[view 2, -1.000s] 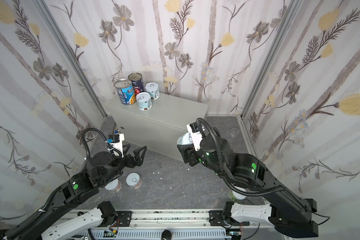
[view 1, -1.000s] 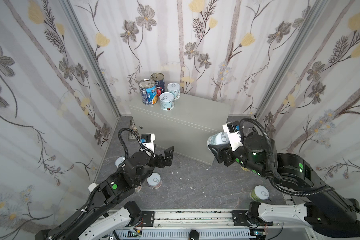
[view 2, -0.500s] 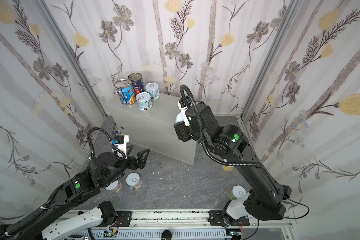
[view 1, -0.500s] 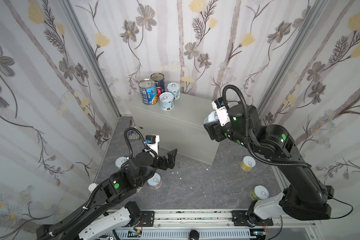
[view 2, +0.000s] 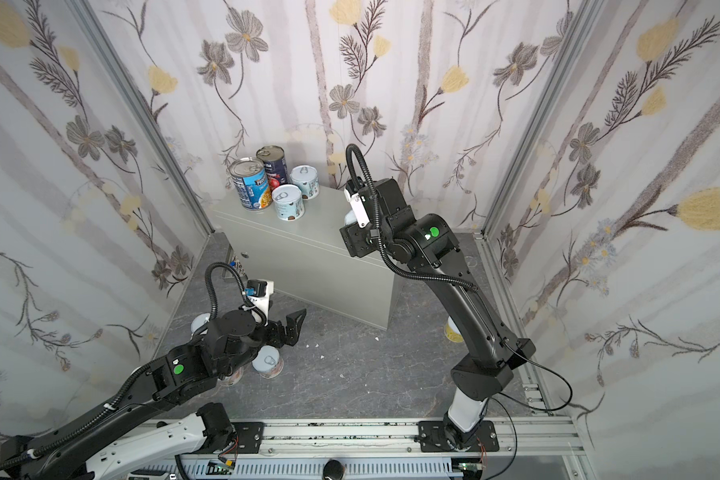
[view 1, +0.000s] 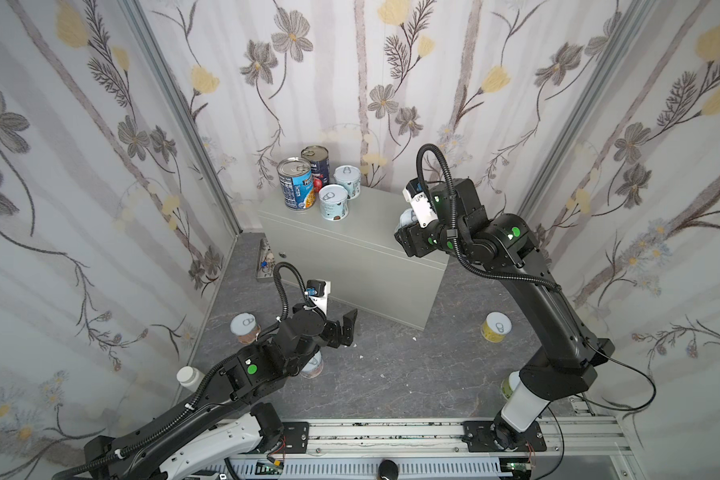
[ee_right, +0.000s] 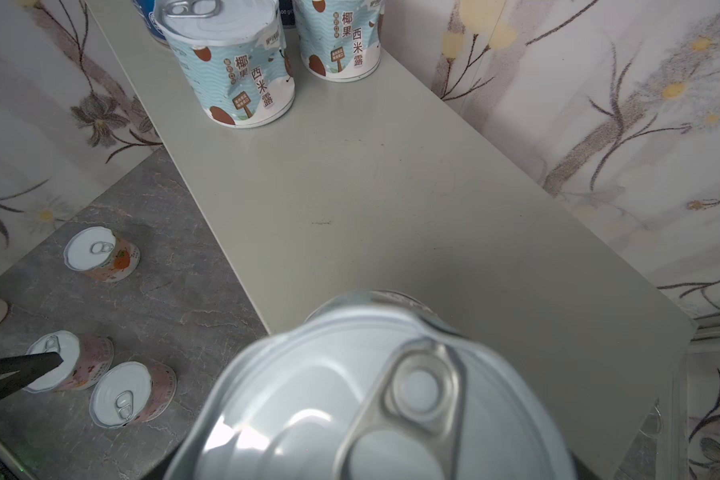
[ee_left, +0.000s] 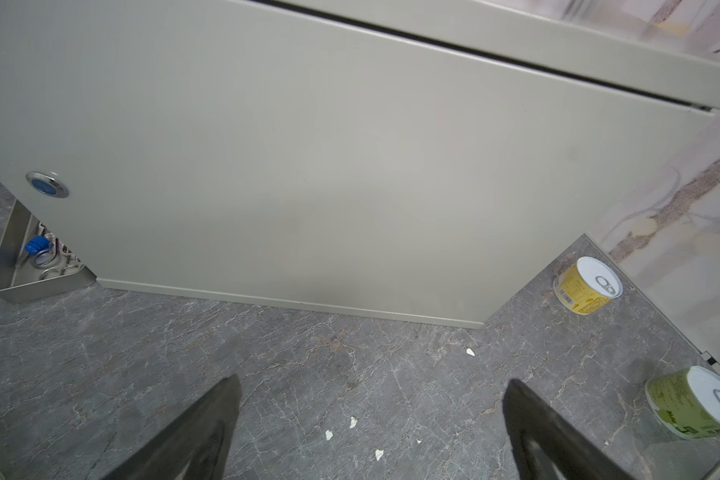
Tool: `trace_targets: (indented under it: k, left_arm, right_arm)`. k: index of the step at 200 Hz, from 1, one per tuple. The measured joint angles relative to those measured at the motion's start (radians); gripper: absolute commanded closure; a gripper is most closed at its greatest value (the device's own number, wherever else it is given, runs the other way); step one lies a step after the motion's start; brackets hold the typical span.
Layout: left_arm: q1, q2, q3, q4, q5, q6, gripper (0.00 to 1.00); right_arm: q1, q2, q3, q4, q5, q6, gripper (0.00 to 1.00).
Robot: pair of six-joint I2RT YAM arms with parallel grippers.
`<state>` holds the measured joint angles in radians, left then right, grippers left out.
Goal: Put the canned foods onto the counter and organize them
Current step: 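Lift the pale green can with right gripper up toward the cabinet top, then lower the pale green can beside the other cans and open right gripper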
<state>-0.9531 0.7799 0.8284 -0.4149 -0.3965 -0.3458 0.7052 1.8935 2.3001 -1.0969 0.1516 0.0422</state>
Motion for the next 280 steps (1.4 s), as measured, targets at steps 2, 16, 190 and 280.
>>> trace_targets:
  k: [2, 16, 190, 280]
  left_arm:
    - [0.0, 0.001, -0.002, 0.001, 0.0, 0.0, 0.0]
    - [-0.001, 0.006, -0.014, 0.008, 0.0, 0.002, 0.0]
    - [-0.002, 0.084, -0.08, 0.129, 0.046, 0.059, 0.0]
    - [-0.002, 0.04, -0.121, 0.134, 0.047, 0.05, 0.0]
  right_arm:
    - [-0.002, 0.003, 0.001, -0.001, -0.002, -0.002, 0.43]
    - [-0.013, 0.021, 0.004, -0.011, -0.023, -0.013, 0.43]
    - [-0.045, 0.242, 0.116, 0.136, -0.077, -0.05, 0.18]
    - [-0.047, 0.328, 0.122, 0.364, -0.063, -0.036, 0.34]
